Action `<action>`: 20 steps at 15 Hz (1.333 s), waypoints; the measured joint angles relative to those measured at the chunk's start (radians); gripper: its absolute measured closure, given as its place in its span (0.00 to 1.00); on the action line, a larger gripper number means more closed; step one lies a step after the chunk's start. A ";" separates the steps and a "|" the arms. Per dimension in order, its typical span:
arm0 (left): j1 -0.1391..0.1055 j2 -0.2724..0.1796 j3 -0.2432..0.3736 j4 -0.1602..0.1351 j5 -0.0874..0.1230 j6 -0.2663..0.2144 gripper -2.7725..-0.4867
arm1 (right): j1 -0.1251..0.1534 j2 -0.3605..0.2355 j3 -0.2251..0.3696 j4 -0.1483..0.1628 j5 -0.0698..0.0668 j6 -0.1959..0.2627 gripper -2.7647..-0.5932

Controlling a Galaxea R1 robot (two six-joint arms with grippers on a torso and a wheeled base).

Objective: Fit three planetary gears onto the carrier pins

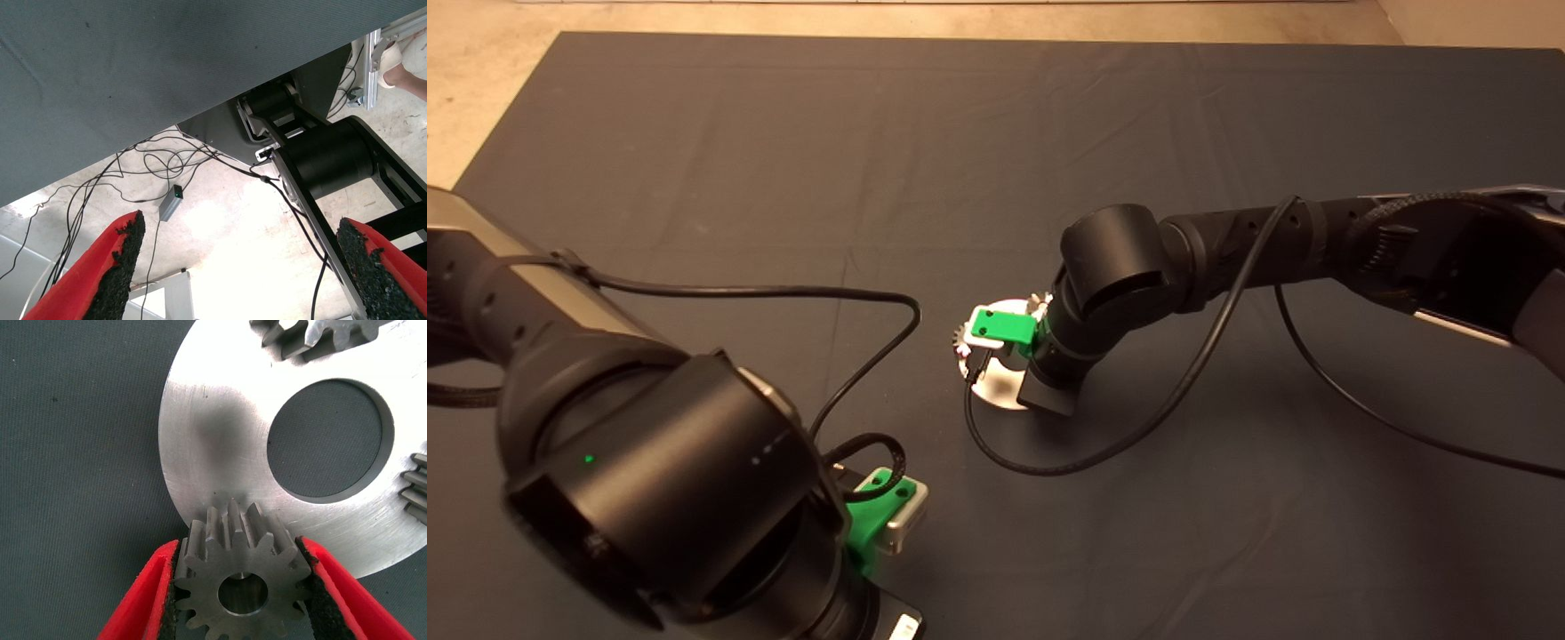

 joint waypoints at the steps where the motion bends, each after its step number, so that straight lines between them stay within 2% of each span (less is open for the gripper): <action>1: 0.000 0.000 0.000 0.000 0.000 0.000 0.32 | 0.000 0.000 0.001 -0.001 0.001 0.001 0.73; 4: 0.000 0.000 0.000 0.000 0.000 0.000 0.32 | 0.000 0.000 0.002 -0.004 0.002 0.004 0.71; 6: 0.000 0.000 0.000 0.000 0.000 0.000 0.32 | 0.005 0.000 0.003 -0.011 0.013 0.008 0.68; 7: 0.000 0.000 0.000 0.000 0.000 0.000 0.32 | 0.005 0.000 0.004 -0.011 0.013 0.009 0.67; 8: 0.000 0.000 0.000 0.000 0.000 0.000 0.32 | 0.005 0.000 0.004 -0.013 0.013 0.011 0.62; 11: 0.000 0.000 0.000 0.000 0.000 0.000 0.32 | 0.006 -0.006 0.025 -0.015 0.013 0.031 0.60; 12: 0.000 0.000 0.000 0.000 0.000 0.000 0.32 | 0.017 -0.012 0.044 -0.014 0.014 0.050 0.55; 13: 0.000 0.000 0.000 0.000 0.000 0.000 0.32 | 0.042 -0.029 0.068 -0.014 0.017 0.074 0.54; 15: 0.000 0.000 0.000 0.000 0.000 0.000 0.32 | 0.124 -0.100 0.141 -0.008 0.018 0.151 0.51; 16: 0.000 0.000 0.000 0.000 0.000 0.000 0.32 | 0.155 -0.152 0.180 0.000 0.018 0.193 0.48; 17: 0.000 0.000 0.000 0.000 0.000 0.000 0.32 | 0.163 -0.224 0.224 0.015 0.021 0.238 0.48; 18: 0.000 0.000 0.000 0.000 0.000 0.000 0.28 | 0.163 -0.302 0.263 0.042 0.021 0.274 0.48; 20: 0.000 0.000 0.000 0.000 0.000 -0.009 0.26 | 0.164 -0.512 0.362 0.097 0.015 0.368 0.45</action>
